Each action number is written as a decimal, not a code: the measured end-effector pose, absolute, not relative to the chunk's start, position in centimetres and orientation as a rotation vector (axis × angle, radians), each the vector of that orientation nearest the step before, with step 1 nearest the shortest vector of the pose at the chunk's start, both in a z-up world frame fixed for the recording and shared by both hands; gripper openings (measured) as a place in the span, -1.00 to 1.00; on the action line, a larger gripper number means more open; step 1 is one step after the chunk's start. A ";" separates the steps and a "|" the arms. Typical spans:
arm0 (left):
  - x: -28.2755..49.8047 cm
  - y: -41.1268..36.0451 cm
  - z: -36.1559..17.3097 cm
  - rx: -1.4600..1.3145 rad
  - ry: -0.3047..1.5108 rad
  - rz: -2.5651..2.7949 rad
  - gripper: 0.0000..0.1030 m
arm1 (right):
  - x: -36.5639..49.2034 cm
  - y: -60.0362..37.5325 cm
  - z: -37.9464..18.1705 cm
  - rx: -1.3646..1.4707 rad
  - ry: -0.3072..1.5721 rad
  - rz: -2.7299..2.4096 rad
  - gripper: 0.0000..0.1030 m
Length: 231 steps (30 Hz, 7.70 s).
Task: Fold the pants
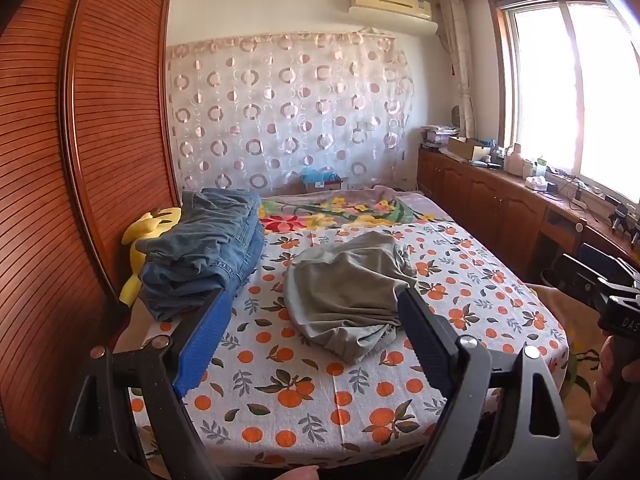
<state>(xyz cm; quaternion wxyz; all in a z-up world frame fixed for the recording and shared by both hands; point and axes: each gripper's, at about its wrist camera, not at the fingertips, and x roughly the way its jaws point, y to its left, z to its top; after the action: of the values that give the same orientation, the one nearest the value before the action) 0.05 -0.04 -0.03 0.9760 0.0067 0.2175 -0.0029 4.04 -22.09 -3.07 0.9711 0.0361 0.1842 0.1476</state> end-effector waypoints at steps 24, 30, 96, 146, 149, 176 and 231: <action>-0.8 -1.2 1.1 0.014 0.437 -0.006 0.66 | 4.0 -21.9 -3.3 0.080 0.368 0.289 1.00; -0.9 -1.5 1.1 0.016 0.439 -0.007 0.66 | 4.1 -21.9 -3.4 0.081 0.371 0.289 1.00; 4.8 -0.3 -8.4 0.026 0.650 -0.035 0.66 | 6.5 -22.4 -5.6 0.046 0.476 0.328 0.97; 8.8 0.2 -11.8 0.076 0.700 -0.132 0.65 | 14.5 -35.9 -0.6 -0.033 0.548 0.216 -0.95; 8.9 0.0 -11.8 0.076 0.699 -0.136 0.65 | 13.9 -38.0 -2.4 -0.043 0.615 0.139 -0.95; 9.1 -1.7 -11.8 0.086 0.714 -0.186 0.65 | 4.6 -29.1 -5.2 -0.056 0.740 0.423 -0.34; 15.2 -18.1 9.5 0.233 0.534 -0.669 -0.93 | 3.3 -32.0 -2.2 0.124 0.607 0.391 0.10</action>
<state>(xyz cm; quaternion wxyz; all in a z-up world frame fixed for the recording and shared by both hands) 15.22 -18.06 9.47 0.9033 0.1129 0.2582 -0.3234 3.32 -32.01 -2.20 0.9336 0.0605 0.2969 0.1914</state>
